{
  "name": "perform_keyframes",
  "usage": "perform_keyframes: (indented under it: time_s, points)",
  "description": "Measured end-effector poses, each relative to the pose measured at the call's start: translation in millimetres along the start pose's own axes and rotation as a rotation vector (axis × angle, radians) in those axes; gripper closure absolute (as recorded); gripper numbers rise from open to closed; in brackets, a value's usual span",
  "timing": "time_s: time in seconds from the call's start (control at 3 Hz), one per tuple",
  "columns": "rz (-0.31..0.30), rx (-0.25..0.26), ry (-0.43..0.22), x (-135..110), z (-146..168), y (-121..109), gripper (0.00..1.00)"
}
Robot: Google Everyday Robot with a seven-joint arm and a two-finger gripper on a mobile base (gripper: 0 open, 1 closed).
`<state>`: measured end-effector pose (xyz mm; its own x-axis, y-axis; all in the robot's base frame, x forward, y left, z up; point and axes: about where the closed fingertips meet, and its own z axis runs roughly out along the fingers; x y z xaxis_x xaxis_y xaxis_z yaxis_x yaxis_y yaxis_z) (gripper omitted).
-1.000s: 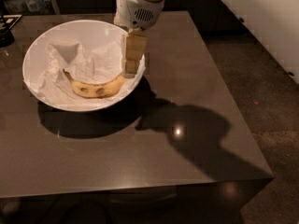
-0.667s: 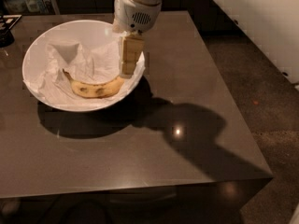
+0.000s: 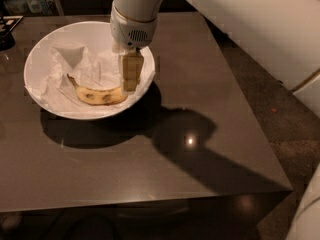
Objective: Pick banana from white bowl
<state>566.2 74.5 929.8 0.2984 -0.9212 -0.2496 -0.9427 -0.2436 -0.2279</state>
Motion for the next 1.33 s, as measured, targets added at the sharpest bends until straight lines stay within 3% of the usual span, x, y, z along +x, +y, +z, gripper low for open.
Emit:
perform_keyframes:
  time_s: [0.67,1.33]
  points:
    - [-0.040,-0.051,0.037,-9.6,30.1,-2.7,0.34]
    - [-0.032,-0.101,0.045,-6.1,54.7,-6.6,0.42]
